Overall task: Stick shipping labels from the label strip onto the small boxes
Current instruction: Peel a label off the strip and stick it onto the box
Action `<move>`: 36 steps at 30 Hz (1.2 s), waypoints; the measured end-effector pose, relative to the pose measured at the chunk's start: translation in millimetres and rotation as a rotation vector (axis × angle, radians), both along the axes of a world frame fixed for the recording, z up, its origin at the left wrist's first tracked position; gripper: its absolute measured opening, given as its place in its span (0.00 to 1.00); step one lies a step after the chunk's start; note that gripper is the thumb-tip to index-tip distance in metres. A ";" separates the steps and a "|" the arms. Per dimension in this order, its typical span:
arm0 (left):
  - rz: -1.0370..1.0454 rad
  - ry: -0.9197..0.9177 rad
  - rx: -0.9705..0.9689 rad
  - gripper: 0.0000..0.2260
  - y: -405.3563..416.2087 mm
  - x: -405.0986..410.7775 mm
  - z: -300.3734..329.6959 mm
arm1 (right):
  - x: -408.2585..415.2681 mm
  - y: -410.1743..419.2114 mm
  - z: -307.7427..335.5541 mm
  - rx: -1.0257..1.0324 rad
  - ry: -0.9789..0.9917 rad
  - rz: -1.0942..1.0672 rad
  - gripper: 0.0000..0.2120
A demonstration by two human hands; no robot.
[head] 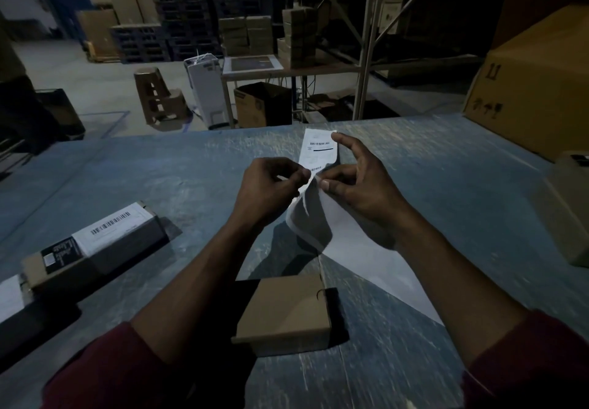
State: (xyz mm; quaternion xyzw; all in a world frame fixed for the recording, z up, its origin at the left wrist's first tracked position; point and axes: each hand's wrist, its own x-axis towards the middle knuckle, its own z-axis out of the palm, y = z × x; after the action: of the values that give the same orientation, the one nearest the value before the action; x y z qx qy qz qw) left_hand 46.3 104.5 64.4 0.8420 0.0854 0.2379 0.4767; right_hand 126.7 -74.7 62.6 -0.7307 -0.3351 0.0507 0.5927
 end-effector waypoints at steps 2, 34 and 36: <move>-0.025 0.009 0.033 0.07 0.1 -0.3 -0.3 | 1.5 -0.4 -0.4 -0.006 0.002 0.016 0.40; 0.214 0.089 -0.371 0.05 23.7 4.2 -6.6 | 57.8 -60.2 3.8 -0.633 0.024 -0.143 0.34; 0.275 0.067 -0.326 0.05 27.9 6.1 -9.2 | 64.6 -67.8 0.6 -0.715 0.009 -0.243 0.31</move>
State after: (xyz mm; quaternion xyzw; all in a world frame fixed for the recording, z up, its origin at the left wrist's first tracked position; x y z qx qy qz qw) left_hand 52.4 132.5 55.2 0.7417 0.2525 0.2556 0.5664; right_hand 191.4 -142.5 63.3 -0.9256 -0.2047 0.0968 0.3034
